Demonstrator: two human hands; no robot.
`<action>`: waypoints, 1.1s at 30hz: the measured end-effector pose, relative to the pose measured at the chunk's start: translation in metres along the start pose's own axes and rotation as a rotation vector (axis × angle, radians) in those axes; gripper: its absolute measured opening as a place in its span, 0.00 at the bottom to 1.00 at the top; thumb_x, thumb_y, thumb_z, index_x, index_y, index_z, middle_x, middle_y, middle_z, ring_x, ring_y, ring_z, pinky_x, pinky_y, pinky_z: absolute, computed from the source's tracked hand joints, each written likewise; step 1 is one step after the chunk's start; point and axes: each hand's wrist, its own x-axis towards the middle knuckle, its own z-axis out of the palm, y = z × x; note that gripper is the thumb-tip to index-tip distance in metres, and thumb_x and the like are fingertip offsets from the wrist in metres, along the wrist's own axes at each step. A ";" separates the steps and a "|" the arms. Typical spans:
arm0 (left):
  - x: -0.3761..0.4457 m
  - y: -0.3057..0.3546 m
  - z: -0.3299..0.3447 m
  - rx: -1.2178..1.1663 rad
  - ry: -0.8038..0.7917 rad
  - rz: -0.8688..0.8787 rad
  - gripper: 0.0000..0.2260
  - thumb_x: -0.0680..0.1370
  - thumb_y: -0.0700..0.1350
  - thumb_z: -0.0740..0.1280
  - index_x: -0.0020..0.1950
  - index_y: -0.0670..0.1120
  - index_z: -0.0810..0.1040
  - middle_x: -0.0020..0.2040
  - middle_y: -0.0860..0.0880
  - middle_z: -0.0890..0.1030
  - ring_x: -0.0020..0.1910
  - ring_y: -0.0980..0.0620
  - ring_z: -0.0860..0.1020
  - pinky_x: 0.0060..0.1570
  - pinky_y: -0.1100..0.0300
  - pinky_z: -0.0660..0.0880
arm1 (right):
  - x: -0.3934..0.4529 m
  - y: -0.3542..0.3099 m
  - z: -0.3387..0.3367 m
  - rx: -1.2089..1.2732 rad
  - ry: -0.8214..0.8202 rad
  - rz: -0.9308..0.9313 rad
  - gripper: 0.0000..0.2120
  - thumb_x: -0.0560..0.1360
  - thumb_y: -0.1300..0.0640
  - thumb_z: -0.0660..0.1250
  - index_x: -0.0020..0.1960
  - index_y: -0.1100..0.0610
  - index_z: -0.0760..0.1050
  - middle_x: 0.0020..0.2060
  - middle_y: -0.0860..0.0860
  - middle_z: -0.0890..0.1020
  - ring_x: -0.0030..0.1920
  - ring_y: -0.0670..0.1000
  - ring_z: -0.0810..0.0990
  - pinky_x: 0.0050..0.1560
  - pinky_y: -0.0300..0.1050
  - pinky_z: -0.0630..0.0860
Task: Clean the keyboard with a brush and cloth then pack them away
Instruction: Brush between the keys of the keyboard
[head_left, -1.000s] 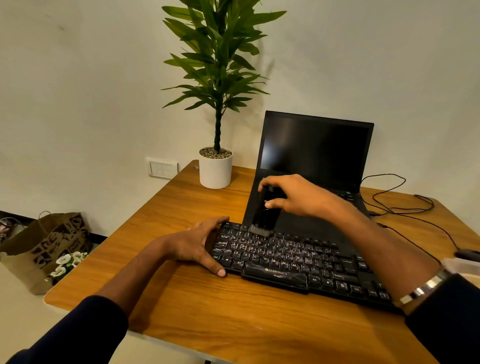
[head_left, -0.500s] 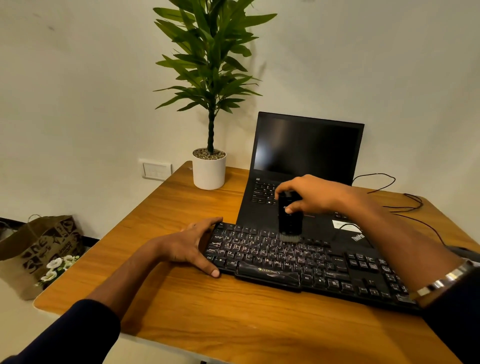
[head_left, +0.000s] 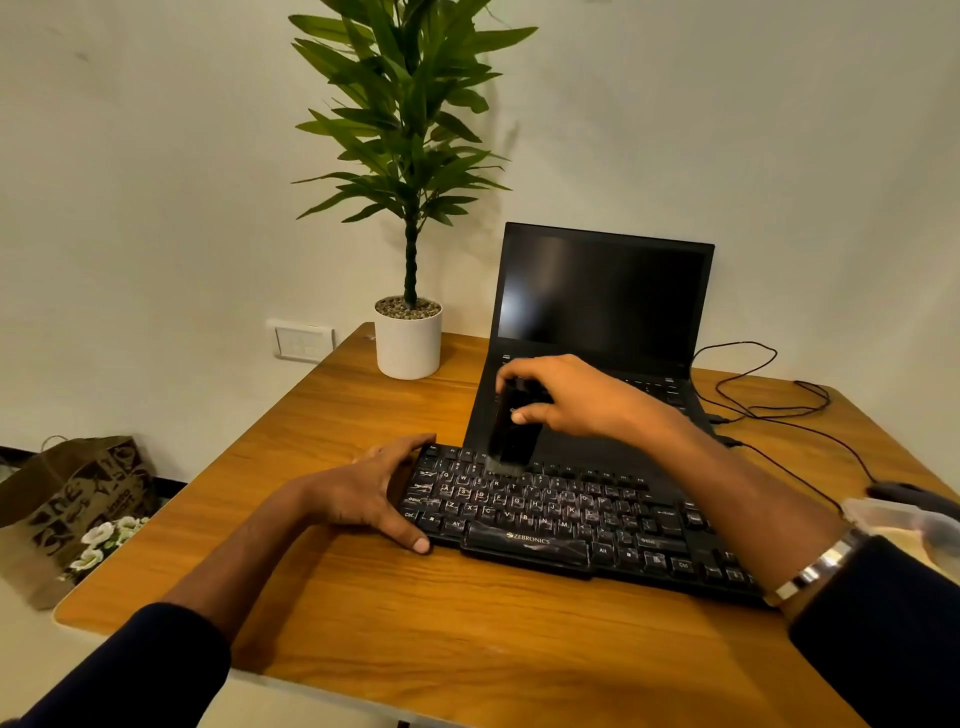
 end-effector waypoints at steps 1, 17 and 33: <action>0.000 -0.001 0.000 -0.005 0.000 0.001 0.56 0.53 0.63 0.83 0.70 0.76 0.50 0.71 0.52 0.61 0.70 0.47 0.64 0.69 0.42 0.69 | -0.005 0.006 -0.001 -0.013 -0.028 0.013 0.17 0.74 0.56 0.70 0.61 0.50 0.73 0.57 0.50 0.78 0.59 0.51 0.75 0.57 0.46 0.70; 0.000 0.001 0.001 0.012 -0.003 0.009 0.55 0.53 0.63 0.83 0.69 0.78 0.50 0.72 0.53 0.61 0.70 0.47 0.64 0.68 0.42 0.69 | -0.029 0.032 -0.023 -0.138 -0.174 0.115 0.15 0.74 0.56 0.70 0.59 0.46 0.74 0.57 0.49 0.78 0.57 0.52 0.75 0.57 0.49 0.73; 0.001 0.001 0.000 -0.002 -0.017 0.020 0.53 0.53 0.63 0.83 0.66 0.80 0.50 0.72 0.54 0.62 0.70 0.47 0.64 0.68 0.42 0.69 | -0.060 0.054 -0.025 -0.052 -0.092 0.178 0.15 0.74 0.57 0.69 0.60 0.47 0.74 0.59 0.49 0.78 0.60 0.50 0.74 0.56 0.44 0.69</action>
